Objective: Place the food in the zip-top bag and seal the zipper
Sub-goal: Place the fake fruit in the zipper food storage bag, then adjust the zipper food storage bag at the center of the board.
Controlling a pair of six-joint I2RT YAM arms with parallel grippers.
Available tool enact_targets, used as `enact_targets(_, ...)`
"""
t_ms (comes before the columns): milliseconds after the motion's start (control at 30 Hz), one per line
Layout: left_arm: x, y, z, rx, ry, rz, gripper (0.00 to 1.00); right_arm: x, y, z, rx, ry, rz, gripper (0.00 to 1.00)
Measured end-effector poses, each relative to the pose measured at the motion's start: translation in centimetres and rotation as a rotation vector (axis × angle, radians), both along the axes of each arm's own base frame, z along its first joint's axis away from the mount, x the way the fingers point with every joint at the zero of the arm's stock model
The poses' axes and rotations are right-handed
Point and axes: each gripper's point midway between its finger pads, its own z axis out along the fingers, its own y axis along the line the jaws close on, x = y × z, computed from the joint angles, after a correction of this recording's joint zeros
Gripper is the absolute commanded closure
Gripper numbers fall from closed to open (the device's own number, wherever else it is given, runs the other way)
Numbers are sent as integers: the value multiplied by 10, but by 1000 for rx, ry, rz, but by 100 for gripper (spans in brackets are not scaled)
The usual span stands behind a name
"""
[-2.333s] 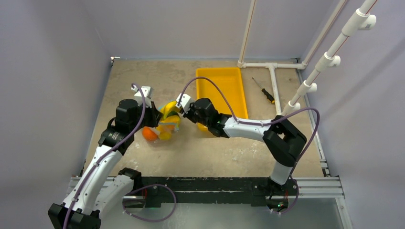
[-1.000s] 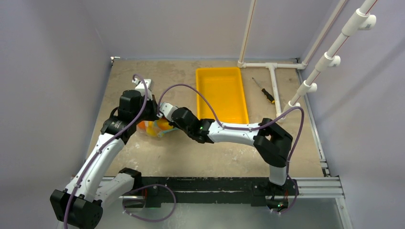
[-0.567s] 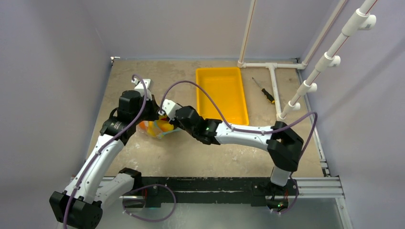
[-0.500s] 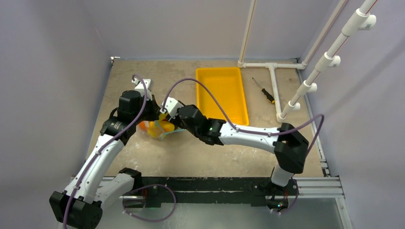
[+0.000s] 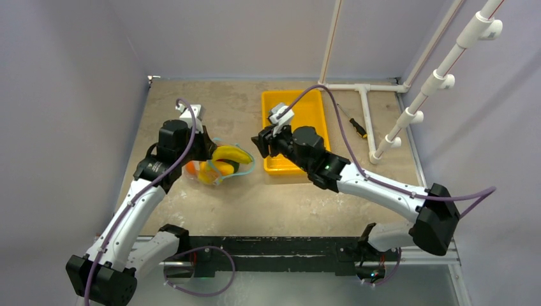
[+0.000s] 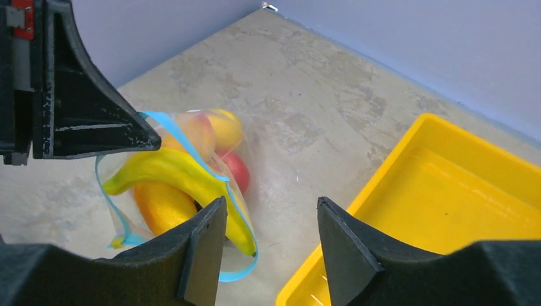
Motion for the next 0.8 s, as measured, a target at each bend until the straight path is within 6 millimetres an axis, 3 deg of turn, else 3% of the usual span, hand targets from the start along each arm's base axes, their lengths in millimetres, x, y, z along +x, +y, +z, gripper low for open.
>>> enact_targets(100, 1, -1, 0, -2, 2, -1, 100, 0, -10, 1, 100, 74, -4, 37)
enact_targets(233, 1, -2, 1, -9, 8, 1, 100, -16, 2, -10, 162, 176, 65, 39)
enact_targets(433, 1, -2, 2, -16, 10, 4, 100, -39, 10, -55, 184, 372, 111, 43)
enact_targets(800, 1, -2, 2, -22, 14, 8, 100, -43, 17, -132, 178, 653, 24, 47)
